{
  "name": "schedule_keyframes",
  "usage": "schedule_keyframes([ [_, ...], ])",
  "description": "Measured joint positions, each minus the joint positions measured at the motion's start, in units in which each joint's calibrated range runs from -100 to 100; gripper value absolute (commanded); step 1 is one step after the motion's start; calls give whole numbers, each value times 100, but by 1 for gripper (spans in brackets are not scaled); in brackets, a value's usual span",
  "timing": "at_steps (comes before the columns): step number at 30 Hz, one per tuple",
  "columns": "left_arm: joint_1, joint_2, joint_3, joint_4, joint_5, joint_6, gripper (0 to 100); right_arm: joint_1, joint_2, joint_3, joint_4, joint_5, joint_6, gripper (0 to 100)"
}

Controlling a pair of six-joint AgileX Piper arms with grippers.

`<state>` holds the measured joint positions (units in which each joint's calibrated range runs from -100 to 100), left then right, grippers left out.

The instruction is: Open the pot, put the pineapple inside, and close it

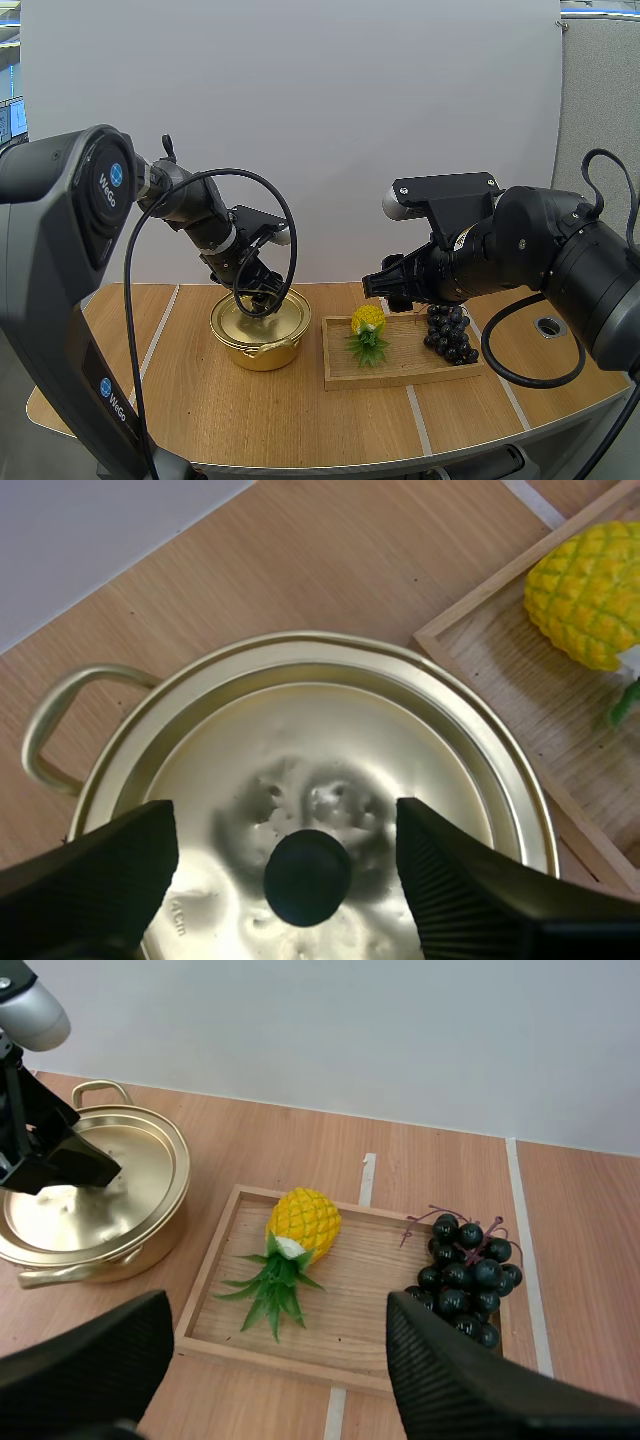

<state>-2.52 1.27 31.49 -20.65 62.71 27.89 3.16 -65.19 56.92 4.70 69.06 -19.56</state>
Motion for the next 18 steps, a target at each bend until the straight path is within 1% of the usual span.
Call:
schedule_keyframes([
  [13, 0, 209, 0, -1, -39, 0, 100, 0, 0, 0, 0, 0, 0, 100],
  [15, 0, 209, 0, -1, -39, 0, 63, 0, 0, 0, 0, 0, 0, 100],
  [17, 0, 209, 0, -31, 21, 0, 12, 0, 0, 0, 0, 0, 0, 100],
  [18, 0, 209, 0, -31, 21, 0, 0, 0, 0, 0, 0, 0, 0, 100],
])
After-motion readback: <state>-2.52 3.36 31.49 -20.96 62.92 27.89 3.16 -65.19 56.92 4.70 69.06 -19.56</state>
